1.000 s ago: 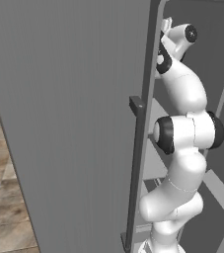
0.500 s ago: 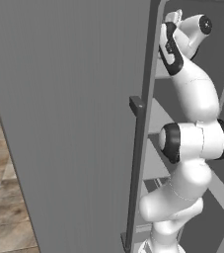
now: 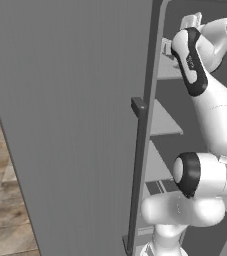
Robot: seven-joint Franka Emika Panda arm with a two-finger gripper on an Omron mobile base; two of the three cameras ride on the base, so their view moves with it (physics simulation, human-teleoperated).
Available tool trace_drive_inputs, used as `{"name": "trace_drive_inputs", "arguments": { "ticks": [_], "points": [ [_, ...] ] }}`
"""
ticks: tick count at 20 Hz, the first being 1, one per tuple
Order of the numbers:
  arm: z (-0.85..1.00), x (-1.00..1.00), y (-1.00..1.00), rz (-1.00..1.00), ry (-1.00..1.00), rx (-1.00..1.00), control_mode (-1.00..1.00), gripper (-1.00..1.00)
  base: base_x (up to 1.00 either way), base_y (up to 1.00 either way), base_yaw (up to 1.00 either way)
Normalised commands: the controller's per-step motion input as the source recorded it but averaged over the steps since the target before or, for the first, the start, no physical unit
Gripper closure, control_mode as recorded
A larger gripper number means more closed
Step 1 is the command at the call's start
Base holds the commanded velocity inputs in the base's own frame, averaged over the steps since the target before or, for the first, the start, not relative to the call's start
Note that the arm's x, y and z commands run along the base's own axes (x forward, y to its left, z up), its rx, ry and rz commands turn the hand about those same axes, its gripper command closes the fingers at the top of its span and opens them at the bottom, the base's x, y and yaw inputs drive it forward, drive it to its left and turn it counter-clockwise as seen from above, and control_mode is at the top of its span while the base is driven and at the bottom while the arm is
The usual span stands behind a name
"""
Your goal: Open the freezer door, pick up the ice cube tray from the freezer, and place it on the dining counter.
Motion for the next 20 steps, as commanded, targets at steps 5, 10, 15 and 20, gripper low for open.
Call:
{"name": "trace_drive_inputs", "arguments": {
  "ticks": [5,10,15,20],
  "points": [
    [0.00,-1.00,0.00,0.00,-0.02,0.00,-1.00,1.00,0.00,0.00,0.00],
    [0.00,-1.00,0.00,0.00,0.00,0.00,-1.00,1.00,0.00,0.00,0.00],
    [0.00,-1.00,0.00,0.00,0.00,0.01,-1.00,1.00,0.00,0.00,0.00],
    [-0.02,-1.00,0.11,0.00,0.00,0.00,-1.00,1.00,0.00,0.00,0.00]
  ]
}}
